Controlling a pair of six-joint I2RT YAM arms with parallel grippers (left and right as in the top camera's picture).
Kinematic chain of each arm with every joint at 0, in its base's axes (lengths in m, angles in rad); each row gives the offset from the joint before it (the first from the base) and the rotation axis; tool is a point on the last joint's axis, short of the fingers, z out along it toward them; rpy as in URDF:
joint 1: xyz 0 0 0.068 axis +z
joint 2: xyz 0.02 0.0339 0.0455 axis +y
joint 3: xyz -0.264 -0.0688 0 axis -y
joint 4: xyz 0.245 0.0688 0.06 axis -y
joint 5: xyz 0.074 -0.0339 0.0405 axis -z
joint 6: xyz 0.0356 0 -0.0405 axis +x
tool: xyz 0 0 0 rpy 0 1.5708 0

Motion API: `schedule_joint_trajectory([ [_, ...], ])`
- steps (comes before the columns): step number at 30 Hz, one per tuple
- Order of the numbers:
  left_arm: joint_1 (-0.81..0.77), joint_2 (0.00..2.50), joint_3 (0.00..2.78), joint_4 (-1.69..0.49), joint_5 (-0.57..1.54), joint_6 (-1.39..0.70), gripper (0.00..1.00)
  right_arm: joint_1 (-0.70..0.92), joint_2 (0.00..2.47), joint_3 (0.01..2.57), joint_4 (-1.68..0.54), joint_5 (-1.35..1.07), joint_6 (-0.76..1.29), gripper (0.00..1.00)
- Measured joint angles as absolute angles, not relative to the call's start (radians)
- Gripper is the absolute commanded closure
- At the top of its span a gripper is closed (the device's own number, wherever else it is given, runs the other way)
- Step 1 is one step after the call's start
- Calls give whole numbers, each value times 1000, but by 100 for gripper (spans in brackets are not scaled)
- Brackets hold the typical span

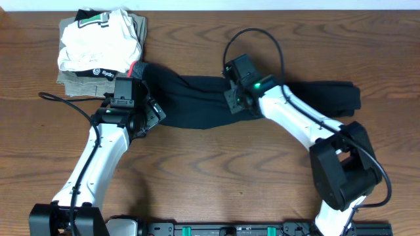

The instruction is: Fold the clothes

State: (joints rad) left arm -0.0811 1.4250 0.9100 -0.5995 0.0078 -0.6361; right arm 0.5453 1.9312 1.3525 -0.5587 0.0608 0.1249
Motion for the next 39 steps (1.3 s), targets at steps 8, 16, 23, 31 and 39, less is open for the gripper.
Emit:
schedule_joint_trajectory([
  [8,-81,1453,909,-599,12,-636,2,575,1955,1353,-560,128,121,53],
  [16,-81,1505,909,-599,15,-636,2,575,1965,1353,-561,154,120,53],
  [23,-81,1510,909,-599,15,-636,2,575,2011,1353,-563,159,120,54],
  [31,-81,1510,909,-599,15,-636,2,575,2021,1353,-562,160,120,57],
  [39,-81,1510,909,-598,16,-636,2,575,2021,1360,-611,186,97,57],
])
